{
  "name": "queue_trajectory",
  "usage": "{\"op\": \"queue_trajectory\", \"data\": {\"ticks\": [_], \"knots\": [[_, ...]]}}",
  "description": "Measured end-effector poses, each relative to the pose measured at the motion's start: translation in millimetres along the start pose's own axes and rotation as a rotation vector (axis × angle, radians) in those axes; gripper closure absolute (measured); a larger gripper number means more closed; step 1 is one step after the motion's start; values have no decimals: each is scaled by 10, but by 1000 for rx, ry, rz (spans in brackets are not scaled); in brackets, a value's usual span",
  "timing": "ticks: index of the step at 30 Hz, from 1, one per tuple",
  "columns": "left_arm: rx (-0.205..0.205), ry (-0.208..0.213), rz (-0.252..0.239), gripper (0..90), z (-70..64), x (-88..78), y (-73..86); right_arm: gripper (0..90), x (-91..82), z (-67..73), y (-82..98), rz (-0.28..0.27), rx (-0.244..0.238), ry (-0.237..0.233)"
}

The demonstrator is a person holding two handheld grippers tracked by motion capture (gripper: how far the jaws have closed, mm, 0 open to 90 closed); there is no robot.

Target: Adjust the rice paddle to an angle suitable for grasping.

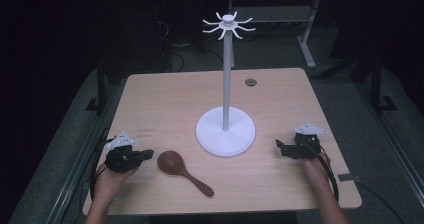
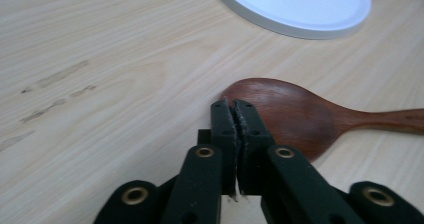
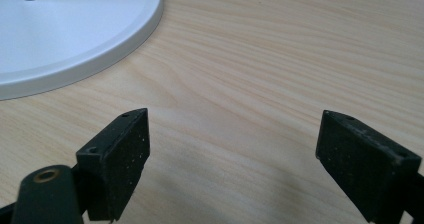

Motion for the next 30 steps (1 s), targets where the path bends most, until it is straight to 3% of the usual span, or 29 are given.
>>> {"op": "queue_trajectory", "data": {"ticks": [5, 8, 23, 30], "knots": [[21, 33, 24, 896, -121, 47, 7, 134, 1, -2, 2, 1, 1, -9], [56, 53, 48, 896, -191, 79, 17, 134, 1, -2, 2, 1, -1, -8], [108, 151, 54, 896, -557, 211, -37, 135, -1, -2, 0, -1, 1, -12], [141, 202, 87, 897, -739, 293, -22, 135, -2, -2, -1, -3, 14, -13]]}}
Point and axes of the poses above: each handheld gripper's, and its own axes: x roughly forward along the jaws, y roughly out of its underside, z roughly to its left, the point moved 10 cm from there along x, roughly forward along the jaws, and after that the axes turned 4 degrees about -x, right-handed, at the moved point
